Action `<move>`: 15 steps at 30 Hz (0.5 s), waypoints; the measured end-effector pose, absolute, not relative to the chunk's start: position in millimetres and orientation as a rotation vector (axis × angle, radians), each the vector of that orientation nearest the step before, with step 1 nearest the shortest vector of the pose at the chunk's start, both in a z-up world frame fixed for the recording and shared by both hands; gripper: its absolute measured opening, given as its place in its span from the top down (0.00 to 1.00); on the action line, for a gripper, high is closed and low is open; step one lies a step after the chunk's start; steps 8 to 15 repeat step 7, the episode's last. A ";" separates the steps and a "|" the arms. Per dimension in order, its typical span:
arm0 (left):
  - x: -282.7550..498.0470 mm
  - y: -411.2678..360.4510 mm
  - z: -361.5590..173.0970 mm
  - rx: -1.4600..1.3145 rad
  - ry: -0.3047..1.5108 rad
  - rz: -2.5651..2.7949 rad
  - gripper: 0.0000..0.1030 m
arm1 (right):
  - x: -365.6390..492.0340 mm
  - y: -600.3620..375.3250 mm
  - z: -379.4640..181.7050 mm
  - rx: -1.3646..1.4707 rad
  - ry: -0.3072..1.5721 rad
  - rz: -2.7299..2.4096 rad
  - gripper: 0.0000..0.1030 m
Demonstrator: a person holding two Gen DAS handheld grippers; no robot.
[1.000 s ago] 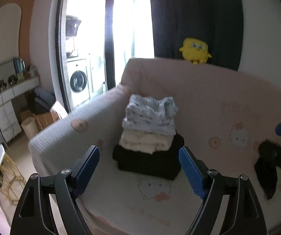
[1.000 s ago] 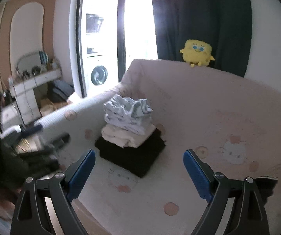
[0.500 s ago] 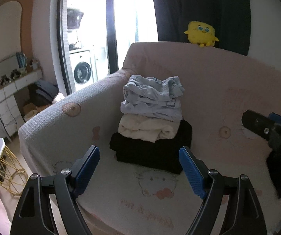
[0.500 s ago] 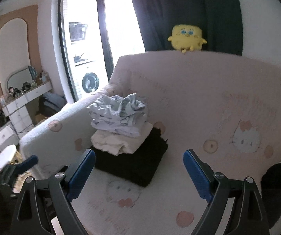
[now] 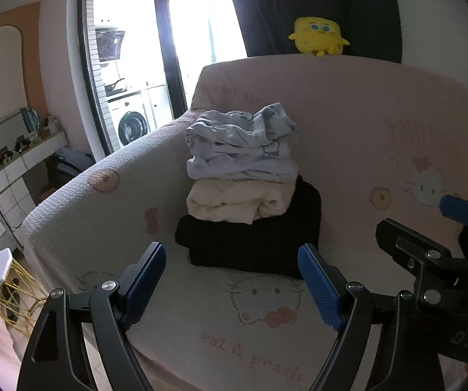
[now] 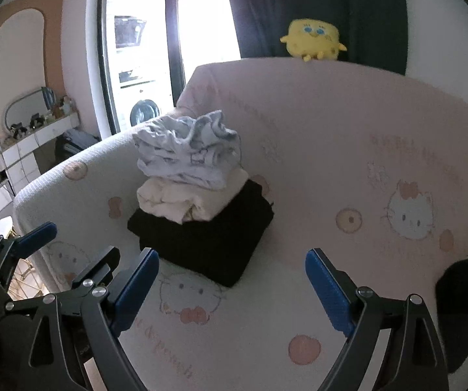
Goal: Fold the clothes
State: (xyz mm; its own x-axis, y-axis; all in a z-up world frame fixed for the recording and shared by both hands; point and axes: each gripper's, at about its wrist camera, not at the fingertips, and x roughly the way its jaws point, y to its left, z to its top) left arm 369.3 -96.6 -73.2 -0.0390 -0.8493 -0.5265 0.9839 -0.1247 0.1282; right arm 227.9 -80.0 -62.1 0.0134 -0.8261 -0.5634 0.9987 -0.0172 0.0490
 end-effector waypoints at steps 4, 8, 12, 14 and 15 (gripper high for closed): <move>368.6 -92.9 -70.9 0.561 0.307 -1.620 0.20 | 223.2 -76.0 -62.6 0.538 0.428 -1.534 0.11; 367.8 -88.7 -68.8 0.557 0.279 -1.622 0.20 | 221.4 -73.8 -60.8 0.551 0.422 -1.534 0.11; 367.8 -88.7 -68.8 0.557 0.279 -1.622 0.20 | 221.4 -73.8 -60.8 0.551 0.422 -1.534 0.11; 367.8 -88.7 -68.8 0.557 0.279 -1.622 0.20 | 221.4 -73.8 -60.8 0.551 0.422 -1.534 0.11; 367.8 -88.7 -68.8 0.557 0.279 -1.622 0.20 | 221.4 -73.8 -60.8 0.551 0.422 -1.534 0.11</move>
